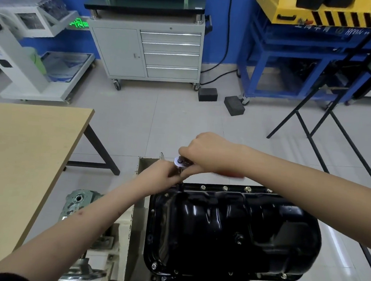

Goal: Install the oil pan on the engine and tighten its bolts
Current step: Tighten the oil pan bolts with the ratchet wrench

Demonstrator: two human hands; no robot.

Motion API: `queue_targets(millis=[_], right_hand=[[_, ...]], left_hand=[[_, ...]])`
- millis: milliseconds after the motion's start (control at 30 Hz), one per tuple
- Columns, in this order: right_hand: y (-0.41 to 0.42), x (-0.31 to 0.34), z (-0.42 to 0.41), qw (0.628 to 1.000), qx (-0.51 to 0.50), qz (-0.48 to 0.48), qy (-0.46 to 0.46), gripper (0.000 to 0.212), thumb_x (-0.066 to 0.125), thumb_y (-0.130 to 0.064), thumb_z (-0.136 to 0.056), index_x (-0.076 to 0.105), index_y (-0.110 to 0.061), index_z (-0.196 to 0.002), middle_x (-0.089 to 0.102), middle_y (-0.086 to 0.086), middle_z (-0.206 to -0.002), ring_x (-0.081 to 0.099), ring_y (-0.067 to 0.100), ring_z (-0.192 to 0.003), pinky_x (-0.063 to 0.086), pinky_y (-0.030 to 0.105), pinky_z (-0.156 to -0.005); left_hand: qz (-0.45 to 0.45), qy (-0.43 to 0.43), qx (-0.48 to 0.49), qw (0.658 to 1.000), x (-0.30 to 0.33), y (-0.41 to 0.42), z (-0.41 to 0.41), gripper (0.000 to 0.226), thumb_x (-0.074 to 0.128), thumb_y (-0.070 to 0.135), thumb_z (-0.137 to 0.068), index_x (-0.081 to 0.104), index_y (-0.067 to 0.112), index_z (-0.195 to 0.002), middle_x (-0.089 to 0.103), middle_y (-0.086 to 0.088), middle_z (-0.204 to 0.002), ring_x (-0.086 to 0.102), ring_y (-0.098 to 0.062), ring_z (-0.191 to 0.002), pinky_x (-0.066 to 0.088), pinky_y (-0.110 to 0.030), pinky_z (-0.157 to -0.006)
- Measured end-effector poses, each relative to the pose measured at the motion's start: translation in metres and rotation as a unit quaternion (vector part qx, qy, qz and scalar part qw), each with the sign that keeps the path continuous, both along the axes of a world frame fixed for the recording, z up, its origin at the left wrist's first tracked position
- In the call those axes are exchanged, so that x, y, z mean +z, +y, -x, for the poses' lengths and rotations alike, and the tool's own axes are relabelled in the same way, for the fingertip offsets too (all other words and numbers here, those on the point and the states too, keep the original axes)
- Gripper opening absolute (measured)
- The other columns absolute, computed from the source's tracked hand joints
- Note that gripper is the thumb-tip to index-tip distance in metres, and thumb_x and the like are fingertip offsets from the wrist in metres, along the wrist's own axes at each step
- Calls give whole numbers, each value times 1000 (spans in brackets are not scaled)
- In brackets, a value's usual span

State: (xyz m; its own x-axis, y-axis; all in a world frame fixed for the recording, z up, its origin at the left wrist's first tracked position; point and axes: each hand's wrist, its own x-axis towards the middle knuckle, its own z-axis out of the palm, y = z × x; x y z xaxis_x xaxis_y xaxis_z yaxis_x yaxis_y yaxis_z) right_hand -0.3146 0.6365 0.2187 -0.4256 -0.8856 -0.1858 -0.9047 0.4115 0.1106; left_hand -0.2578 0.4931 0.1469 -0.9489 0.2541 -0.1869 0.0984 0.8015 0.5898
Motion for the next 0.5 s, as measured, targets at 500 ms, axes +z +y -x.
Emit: queue_targets(millis=[500], right_hand=[[-1,1,0,1000,-7,-8,-4,42,49,-53,-87,58,-14,-96,64,4,-89,43,21,-69,33,29,-64]], left_hand=[[34,3,-3,999,3,2,-3,35,45,16,-93,43,14,-59,37,5,-47,33,-9,-45,34,-12,-49]])
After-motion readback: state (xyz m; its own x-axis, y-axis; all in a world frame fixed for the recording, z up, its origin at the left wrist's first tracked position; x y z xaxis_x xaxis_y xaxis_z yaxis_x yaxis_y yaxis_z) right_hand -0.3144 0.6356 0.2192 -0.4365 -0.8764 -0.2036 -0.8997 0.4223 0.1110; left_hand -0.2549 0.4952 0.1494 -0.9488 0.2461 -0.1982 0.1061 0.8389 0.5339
